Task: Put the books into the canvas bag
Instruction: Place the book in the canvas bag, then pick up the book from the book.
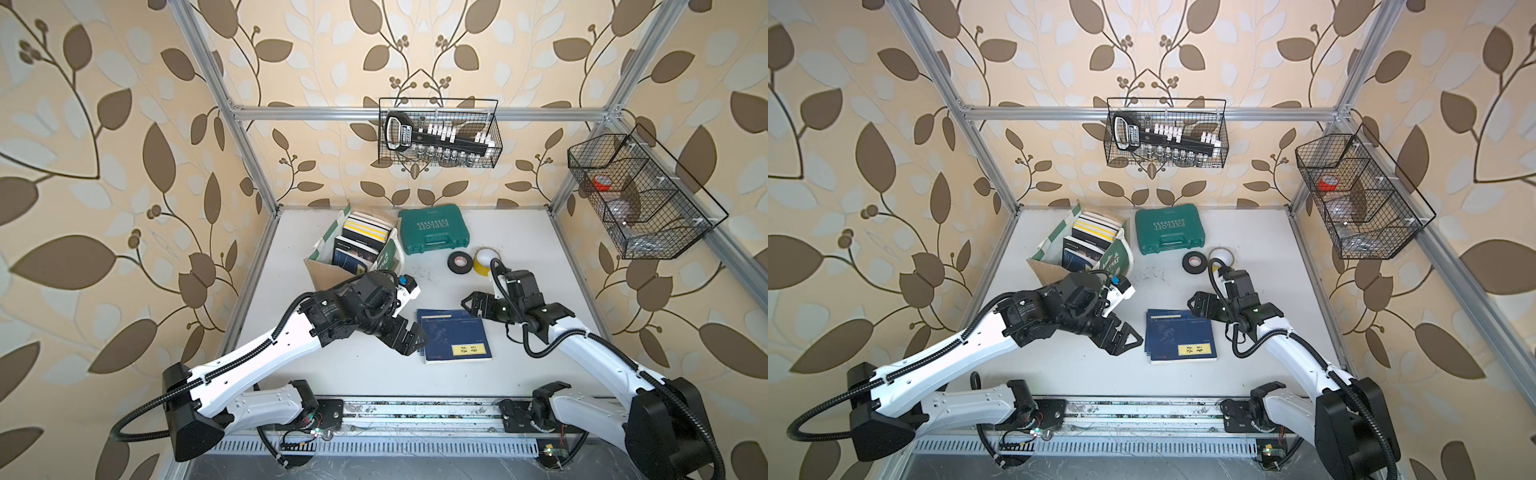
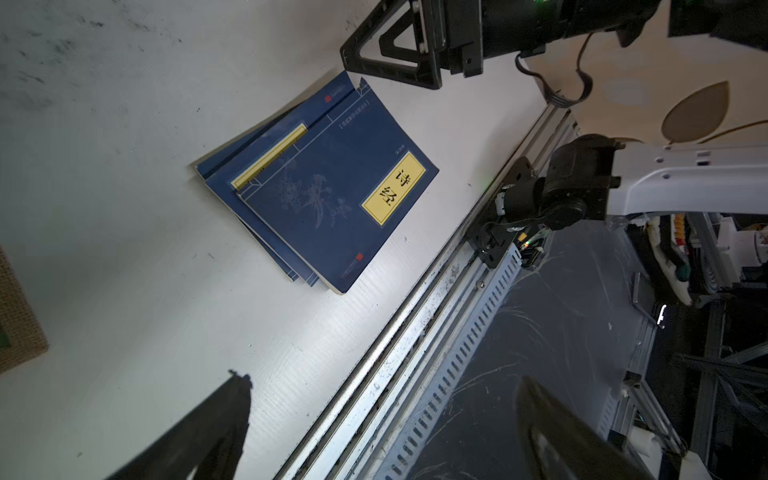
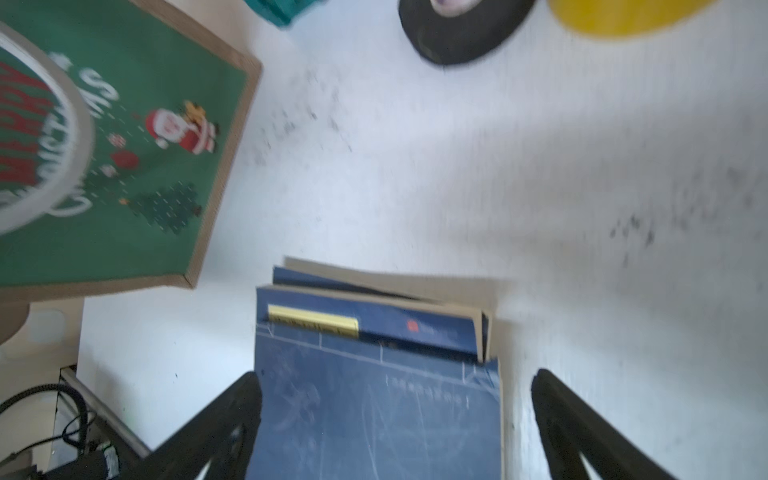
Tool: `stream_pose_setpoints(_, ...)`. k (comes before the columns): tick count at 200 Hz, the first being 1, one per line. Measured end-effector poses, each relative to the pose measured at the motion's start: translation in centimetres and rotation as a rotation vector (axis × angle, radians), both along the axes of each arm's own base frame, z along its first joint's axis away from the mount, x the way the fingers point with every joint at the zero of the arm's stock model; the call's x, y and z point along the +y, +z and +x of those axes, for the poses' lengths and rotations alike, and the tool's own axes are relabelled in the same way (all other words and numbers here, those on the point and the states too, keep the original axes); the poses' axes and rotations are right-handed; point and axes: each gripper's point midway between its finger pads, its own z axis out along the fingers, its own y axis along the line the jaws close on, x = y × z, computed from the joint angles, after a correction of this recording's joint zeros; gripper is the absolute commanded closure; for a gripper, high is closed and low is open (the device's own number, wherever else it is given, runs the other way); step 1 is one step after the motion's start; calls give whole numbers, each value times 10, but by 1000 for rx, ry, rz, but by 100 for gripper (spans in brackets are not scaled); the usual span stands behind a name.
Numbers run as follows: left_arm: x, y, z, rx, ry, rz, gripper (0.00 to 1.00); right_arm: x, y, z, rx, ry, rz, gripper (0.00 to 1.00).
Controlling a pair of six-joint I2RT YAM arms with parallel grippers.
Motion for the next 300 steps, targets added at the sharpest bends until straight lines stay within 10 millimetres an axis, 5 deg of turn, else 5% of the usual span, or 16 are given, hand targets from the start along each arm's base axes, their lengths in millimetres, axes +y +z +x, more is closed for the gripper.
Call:
stream_pose_setpoints(88, -37, -101, 17, 128, 48, 108, 1, 17, -22, -51, 73, 54, 49, 2)
stream_pose_setpoints(175, -55, -132, 34, 146, 93, 115, 1, 20, -29, -66, 105, 31, 61, 2)
stream_pose_setpoints(300, -81, -132, 45, 124, 75, 19, 1, 21, -25, -68, 89, 22, 77, 2)
